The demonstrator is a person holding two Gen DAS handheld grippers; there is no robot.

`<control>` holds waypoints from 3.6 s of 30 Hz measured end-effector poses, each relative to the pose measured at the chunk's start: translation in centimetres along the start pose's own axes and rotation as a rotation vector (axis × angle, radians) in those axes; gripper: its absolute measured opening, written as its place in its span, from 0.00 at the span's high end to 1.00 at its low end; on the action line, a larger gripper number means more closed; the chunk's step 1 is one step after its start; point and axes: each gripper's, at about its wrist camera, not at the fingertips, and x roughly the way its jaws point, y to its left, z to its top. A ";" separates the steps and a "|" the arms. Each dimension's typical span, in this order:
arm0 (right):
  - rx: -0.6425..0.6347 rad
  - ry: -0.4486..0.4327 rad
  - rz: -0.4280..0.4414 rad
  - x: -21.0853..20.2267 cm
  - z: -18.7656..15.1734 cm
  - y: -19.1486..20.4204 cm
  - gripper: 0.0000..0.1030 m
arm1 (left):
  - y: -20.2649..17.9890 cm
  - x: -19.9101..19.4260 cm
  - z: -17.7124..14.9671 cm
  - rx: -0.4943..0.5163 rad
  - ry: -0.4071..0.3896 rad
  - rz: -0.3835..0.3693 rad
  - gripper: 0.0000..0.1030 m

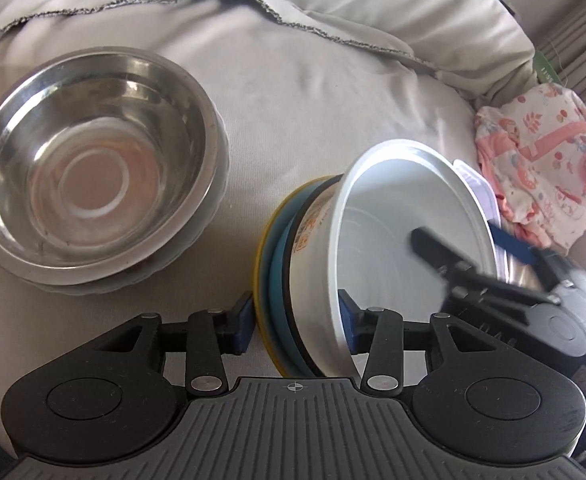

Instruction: Organize plates and bowls

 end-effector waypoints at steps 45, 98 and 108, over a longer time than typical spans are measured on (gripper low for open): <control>0.361 0.378 0.475 3.9 -3.1 -1.4 0.28 | 1.0 -0.5 -2.0 0.026 0.026 0.033 0.40; 0.387 0.415 0.526 3.9 -3.9 -3.1 0.45 | 0.2 0.9 -2.6 0.019 0.068 -0.013 0.39; 0.390 0.444 0.516 4.0 -3.6 -2.9 0.45 | 0.4 0.7 -2.9 -0.004 0.076 -0.018 0.40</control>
